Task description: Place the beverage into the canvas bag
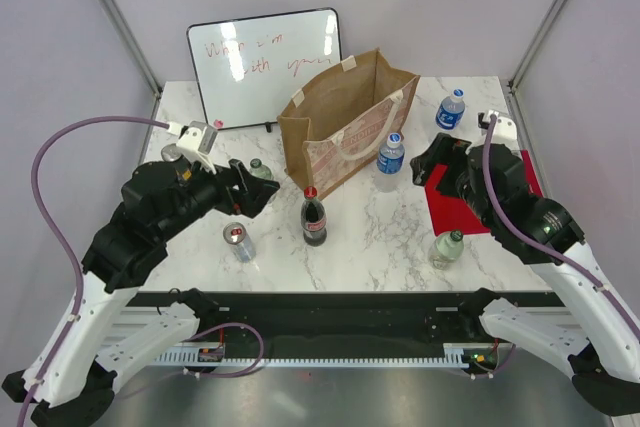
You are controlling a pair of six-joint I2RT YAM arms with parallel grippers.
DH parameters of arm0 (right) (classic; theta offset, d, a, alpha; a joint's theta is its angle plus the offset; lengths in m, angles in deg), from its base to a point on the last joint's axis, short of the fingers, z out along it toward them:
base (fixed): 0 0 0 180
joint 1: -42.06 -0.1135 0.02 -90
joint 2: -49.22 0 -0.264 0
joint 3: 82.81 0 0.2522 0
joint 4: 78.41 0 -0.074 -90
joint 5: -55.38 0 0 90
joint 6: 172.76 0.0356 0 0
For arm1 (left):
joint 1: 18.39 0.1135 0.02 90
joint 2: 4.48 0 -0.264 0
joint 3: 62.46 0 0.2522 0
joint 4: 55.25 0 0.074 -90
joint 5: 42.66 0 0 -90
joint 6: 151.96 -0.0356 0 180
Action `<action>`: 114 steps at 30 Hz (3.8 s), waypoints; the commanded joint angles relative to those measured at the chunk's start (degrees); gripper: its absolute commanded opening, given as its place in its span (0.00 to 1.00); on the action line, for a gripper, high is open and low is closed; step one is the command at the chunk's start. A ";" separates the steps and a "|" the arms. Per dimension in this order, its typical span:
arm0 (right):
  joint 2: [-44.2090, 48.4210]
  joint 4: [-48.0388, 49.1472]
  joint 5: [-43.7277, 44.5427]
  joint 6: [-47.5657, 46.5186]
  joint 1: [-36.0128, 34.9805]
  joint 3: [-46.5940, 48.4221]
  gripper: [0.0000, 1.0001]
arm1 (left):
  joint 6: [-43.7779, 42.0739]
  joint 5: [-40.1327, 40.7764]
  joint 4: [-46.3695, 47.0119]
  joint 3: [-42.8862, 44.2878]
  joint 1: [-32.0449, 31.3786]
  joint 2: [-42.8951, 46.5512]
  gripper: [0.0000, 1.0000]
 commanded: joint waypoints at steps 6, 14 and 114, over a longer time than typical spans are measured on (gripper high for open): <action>-0.47 -12.61 12.97 13.60 0.13 2.68 0.98 | -2.02 2.78 1.84 -5.24 -0.14 0.84 1.00; -2.67 -29.07 20.98 23.20 0.31 3.31 0.97 | -3.34 3.57 2.81 -10.26 -0.14 1.98 0.99; -6.71 19.01 14.03 -6.93 -11.73 -26.96 0.00 | -8.09 7.70 7.21 -21.34 -0.14 11.21 0.98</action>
